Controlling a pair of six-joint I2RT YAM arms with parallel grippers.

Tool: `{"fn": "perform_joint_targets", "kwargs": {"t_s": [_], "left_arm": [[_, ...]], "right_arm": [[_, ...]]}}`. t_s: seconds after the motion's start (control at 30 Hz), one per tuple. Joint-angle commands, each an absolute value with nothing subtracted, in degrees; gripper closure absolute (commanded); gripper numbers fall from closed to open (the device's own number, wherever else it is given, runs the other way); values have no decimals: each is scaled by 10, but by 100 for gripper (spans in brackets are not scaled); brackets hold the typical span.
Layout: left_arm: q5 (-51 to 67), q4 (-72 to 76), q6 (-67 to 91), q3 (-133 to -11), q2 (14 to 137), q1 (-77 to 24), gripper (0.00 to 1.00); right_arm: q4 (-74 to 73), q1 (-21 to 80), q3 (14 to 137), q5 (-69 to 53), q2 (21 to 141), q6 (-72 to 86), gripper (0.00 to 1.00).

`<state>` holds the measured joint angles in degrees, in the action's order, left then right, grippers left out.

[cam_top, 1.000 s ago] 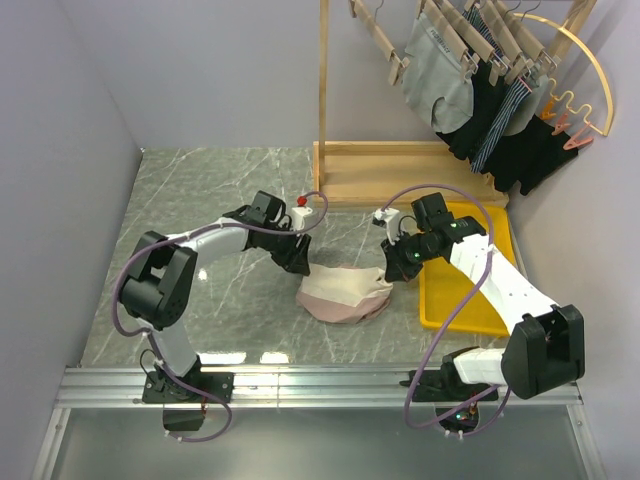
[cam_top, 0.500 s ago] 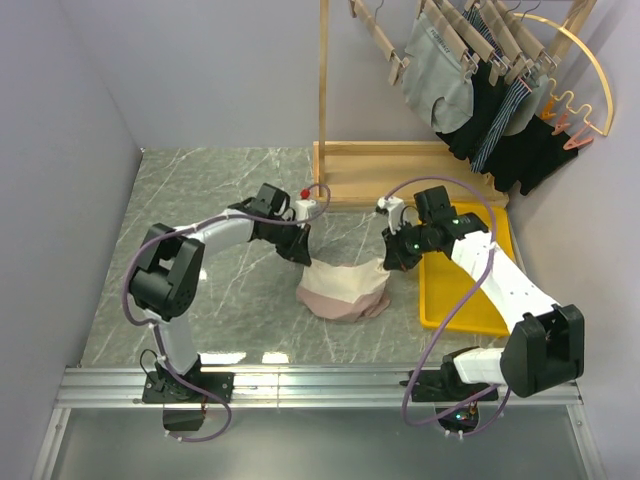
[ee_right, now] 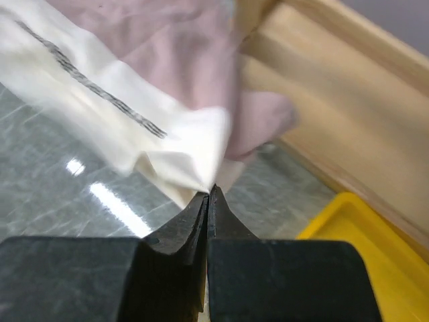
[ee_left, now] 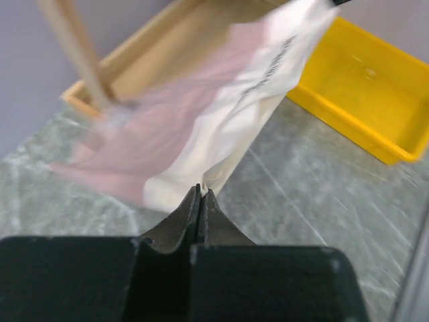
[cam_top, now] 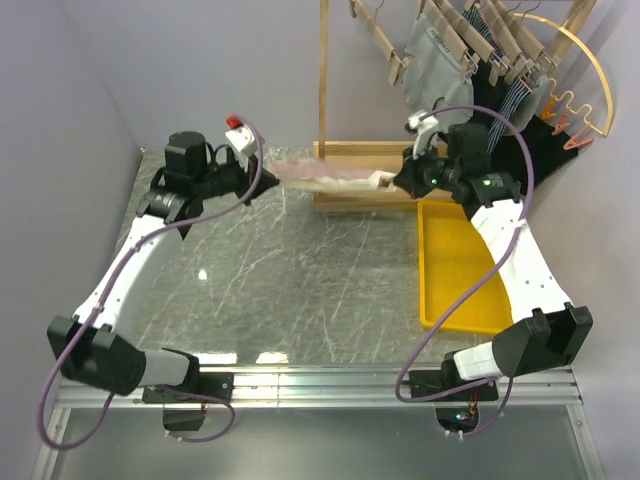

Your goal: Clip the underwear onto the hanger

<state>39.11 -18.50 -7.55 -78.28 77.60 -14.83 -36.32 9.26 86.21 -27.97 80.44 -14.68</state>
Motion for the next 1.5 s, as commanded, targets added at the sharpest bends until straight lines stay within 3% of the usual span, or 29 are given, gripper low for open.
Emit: {"fn": "perform_joint_targets", "kwargs": {"t_s": [0.0,0.37,0.7,0.87,1.23,1.47], "left_arm": [[403,-214,-102,-710,756,-157,100],[383,-218,-79,-703,754,-152,100],[371,-221,-65,-815,865,-92,100],[373,-253,-108,-863,854,-72,100],[403,-372,-321,-683,758,-87,100],[351,-495,-500,-571,763,-168,100]], "right_arm": [[-376,115,810,-280,789,-162,100],[-381,115,805,-276,799,-164,100],[-399,120,992,-277,951,-144,100],[-422,122,1058,-299,953,-131,100],[-425,166,846,-304,914,-203,100],[-467,214,707,-282,942,-289,100]]}}
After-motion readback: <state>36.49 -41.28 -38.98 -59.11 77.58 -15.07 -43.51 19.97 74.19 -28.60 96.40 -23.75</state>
